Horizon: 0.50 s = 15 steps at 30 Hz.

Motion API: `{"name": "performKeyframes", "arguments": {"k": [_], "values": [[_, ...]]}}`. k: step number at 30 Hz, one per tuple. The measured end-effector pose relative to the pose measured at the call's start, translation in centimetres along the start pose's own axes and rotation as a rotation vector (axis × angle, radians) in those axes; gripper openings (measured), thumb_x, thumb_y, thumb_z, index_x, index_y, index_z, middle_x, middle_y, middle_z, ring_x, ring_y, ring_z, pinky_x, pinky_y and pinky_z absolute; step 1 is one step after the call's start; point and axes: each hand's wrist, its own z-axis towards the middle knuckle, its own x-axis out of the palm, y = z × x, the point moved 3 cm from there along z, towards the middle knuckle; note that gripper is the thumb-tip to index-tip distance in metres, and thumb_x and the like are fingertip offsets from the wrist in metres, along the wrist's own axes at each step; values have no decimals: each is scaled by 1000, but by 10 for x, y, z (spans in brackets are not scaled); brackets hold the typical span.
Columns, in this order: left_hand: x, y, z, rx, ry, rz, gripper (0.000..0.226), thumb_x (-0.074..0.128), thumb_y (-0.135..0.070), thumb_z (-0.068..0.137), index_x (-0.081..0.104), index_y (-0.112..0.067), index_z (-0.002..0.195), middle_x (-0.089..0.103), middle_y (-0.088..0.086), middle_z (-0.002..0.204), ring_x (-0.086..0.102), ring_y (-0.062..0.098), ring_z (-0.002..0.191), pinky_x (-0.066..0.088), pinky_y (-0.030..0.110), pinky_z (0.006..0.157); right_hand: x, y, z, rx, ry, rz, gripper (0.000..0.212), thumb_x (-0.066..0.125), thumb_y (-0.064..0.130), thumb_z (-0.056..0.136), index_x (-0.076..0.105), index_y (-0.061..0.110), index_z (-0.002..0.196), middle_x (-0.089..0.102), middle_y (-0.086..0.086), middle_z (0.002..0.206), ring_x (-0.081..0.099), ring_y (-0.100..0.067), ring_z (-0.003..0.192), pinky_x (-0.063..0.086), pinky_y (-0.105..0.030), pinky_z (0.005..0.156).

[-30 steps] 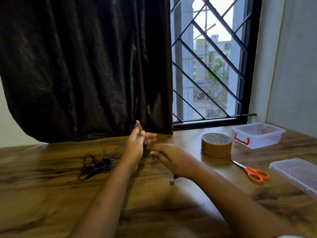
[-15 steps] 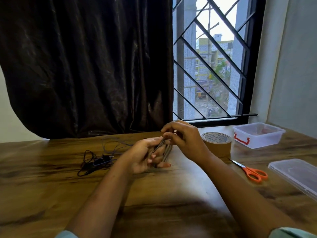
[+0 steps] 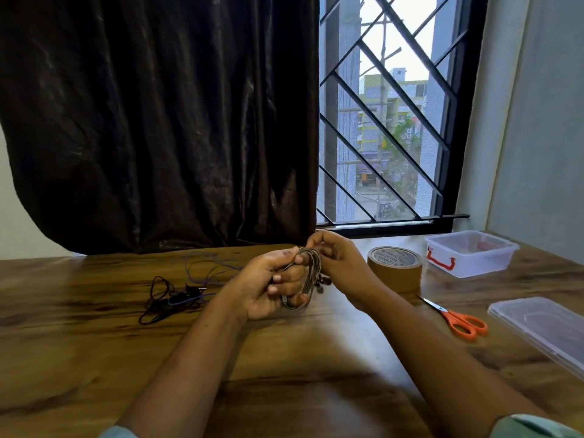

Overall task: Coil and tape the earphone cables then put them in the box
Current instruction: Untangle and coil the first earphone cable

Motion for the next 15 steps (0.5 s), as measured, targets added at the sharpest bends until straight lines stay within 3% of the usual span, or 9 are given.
{"name": "performKeyframes", "arguments": {"k": [5,9,12,15], "values": [[-4,2,4,39,-126,51,30,29,-26,99,44,-15,76,28,-8,43,25,2,29,47,22,44,9,0,-4,231,41,197,18,44,5,97,60,11,92,62,0,79,58,-8,72,49,-23,66],[-6,2,6,81,-215,114,32,29,-26,102,43,-15,76,28,-8,42,26,3,30,47,23,44,9,-1,-4,262,53,129,27,46,37,98,60,14,103,62,0,91,59,-10,84,48,-30,79],[-6,3,7,93,-282,140,32,30,-23,102,46,-13,77,27,-6,42,26,4,30,49,24,43,11,-2,-4,202,53,8,14,57,20,94,56,10,105,64,-1,86,60,-12,82,49,-26,74],[-11,3,6,63,-314,178,32,31,-25,102,43,-13,74,28,-6,42,25,4,28,43,19,39,15,-5,-5,185,84,-67,20,56,-1,91,54,2,110,63,0,85,59,-7,77,48,-14,66]]}}
